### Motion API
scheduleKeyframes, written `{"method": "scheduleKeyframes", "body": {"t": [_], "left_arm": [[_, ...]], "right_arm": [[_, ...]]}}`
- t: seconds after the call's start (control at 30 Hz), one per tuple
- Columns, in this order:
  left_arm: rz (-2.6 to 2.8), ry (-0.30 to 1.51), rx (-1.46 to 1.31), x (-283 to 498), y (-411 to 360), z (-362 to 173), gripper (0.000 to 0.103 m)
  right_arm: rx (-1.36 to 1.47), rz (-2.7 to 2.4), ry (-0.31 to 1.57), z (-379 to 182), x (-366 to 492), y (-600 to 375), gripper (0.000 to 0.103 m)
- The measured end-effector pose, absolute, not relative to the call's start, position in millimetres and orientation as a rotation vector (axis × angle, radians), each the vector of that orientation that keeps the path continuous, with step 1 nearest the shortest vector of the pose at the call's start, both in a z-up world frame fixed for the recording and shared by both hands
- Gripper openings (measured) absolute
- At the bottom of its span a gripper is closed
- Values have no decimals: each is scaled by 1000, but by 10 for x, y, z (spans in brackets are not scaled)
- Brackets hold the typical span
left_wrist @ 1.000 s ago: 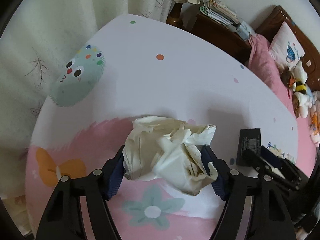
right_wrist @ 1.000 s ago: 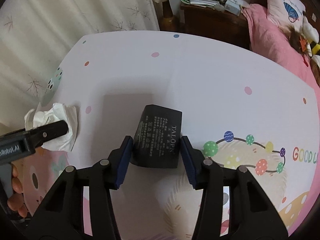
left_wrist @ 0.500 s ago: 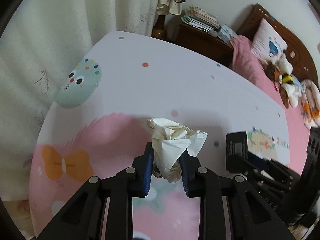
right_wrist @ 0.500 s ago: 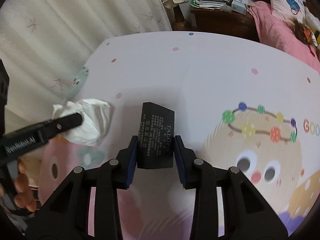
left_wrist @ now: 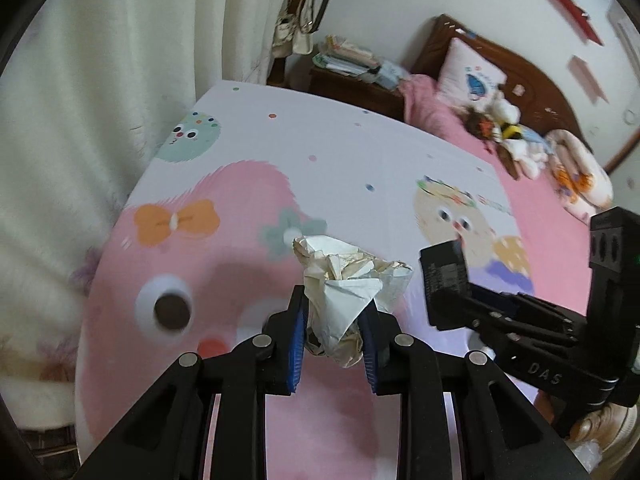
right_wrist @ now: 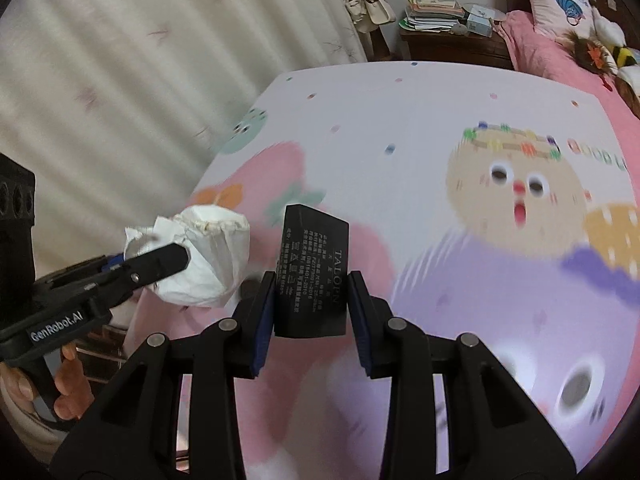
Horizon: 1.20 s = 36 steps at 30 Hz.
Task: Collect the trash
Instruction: 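Carry the black tag and white tissue over the bin and open both tools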
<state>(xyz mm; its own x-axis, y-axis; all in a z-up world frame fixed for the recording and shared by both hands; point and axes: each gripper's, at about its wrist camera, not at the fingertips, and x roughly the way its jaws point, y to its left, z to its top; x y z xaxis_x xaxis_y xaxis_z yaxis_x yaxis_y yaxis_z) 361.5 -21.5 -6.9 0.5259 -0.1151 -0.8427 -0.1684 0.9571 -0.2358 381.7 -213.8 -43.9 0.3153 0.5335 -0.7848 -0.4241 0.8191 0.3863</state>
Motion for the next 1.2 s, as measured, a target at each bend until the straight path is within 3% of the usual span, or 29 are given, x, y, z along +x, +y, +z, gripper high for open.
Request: {"method": "scheduleKeyframes", "body": {"t": [0.3,0.53,0.87,1.2], "left_arm": [[-98,972,-231,1993,-133,390,24],[-193,984,-157,1021,-30,362,24],[-293,1134,-128,177,-233,-248,24],[-285,1287,-117,-1,-603,-1236,24]], "right_arm": [[159,566,1027,-75,2062,-1970,31],[195,485,1007,-67,1031,-1810,31],[212,373,1158,-629,81,-1938,31],[294,275,1317,-1748,-107,-2383,32]]}}
